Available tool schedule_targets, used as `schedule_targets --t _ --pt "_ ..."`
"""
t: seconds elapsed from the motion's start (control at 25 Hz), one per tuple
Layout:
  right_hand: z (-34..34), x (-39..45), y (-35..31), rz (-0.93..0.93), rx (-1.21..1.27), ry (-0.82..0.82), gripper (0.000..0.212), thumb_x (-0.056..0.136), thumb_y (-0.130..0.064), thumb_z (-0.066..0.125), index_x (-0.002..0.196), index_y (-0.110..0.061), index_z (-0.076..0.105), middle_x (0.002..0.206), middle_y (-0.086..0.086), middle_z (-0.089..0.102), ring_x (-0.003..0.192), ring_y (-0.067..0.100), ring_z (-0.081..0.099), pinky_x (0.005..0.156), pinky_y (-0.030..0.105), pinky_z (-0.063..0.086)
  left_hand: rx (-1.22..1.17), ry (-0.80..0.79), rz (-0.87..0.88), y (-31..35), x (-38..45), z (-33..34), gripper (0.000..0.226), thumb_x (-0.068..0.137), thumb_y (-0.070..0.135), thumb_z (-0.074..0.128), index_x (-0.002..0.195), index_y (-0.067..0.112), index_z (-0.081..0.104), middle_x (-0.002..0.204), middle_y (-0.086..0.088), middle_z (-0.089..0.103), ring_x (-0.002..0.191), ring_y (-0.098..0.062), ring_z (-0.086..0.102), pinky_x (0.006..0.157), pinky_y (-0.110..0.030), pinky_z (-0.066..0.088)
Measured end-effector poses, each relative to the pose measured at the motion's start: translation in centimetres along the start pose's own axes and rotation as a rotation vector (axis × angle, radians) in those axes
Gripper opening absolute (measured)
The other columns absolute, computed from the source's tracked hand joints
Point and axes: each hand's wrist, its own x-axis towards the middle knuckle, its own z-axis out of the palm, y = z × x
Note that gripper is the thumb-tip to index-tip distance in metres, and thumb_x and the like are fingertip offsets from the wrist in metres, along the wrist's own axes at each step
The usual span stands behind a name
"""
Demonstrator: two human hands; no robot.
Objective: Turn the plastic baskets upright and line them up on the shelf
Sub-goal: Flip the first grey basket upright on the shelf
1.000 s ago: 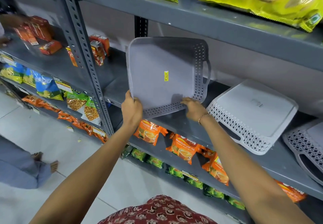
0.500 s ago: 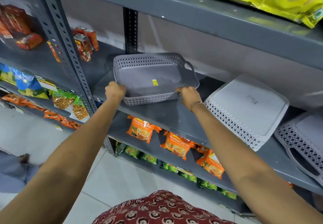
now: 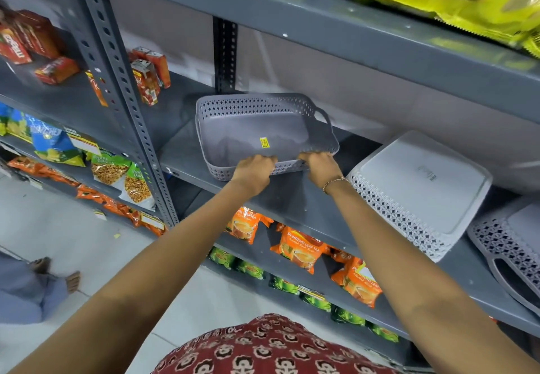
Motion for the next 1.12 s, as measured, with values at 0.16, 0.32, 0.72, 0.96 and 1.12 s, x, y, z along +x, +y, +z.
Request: schedule_targets --t 0.16,0.32,0.72,0.96,1.12 --pt "0.3 -0.5 -2.1 -0.019 0.016 0.024 0.039 0.075 0.009 0.052 0.108 -0.009 0.061 0.108 0.017 0.069 0.105 0.036 0.061 0.093 0.039 0.045 0.019 -0.122 0.073 -3.3 0.0 -1.5 0.021 0.094 0.010 0.041 0.112 0.008 0.053 0.109 -0.019 0.062 0.101 -0.036 0.060 0.079 -0.039 0.044" --pt "1.2 -1.6 -5.9 -0.046 0.060 0.070 0.048 0.076 0.013 0.052 0.118 -0.009 0.056 0.108 0.020 0.069 0.106 0.037 0.062 0.095 0.042 0.046 0.047 -0.251 0.064 -7.3 0.2 -2.5 0.015 0.095 0.013 0.043 0.102 0.010 0.055 0.108 -0.018 0.062 0.096 -0.033 0.058 0.079 -0.039 0.046" --pt "1.7 -1.5 -7.9 -0.085 0.264 0.067 0.038 0.084 0.010 0.051 0.117 -0.006 0.057 0.107 0.021 0.069 0.102 0.038 0.063 0.091 0.045 0.054 0.076 -0.271 -0.009 -9.3 0.0 -3.2 0.025 0.093 0.015 0.045 0.115 0.013 0.057 0.126 -0.017 0.058 0.117 -0.037 0.051 0.103 -0.046 0.040" --pt "-0.8 -4.2 -3.3 0.147 0.649 0.387 0.019 0.093 -0.009 0.051 0.099 -0.007 0.069 0.099 0.012 0.075 0.090 0.025 0.068 0.088 0.031 0.051 -0.295 -0.114 0.151 -1.4 -0.1 -4.8 0.045 0.093 -0.001 0.039 0.137 0.005 0.043 0.144 -0.015 0.048 0.134 -0.027 0.043 0.113 -0.037 0.034" --pt "-1.7 -8.4 2.0 0.389 0.864 0.515 0.020 0.090 -0.002 0.052 0.096 -0.007 0.070 0.095 0.010 0.074 0.088 0.023 0.067 0.090 0.031 0.052 -0.309 -0.017 0.295 6.5 0.2 -2.7 0.048 0.097 0.005 0.038 0.144 0.006 0.032 0.152 -0.015 0.034 0.143 -0.026 0.028 0.116 -0.031 0.020"
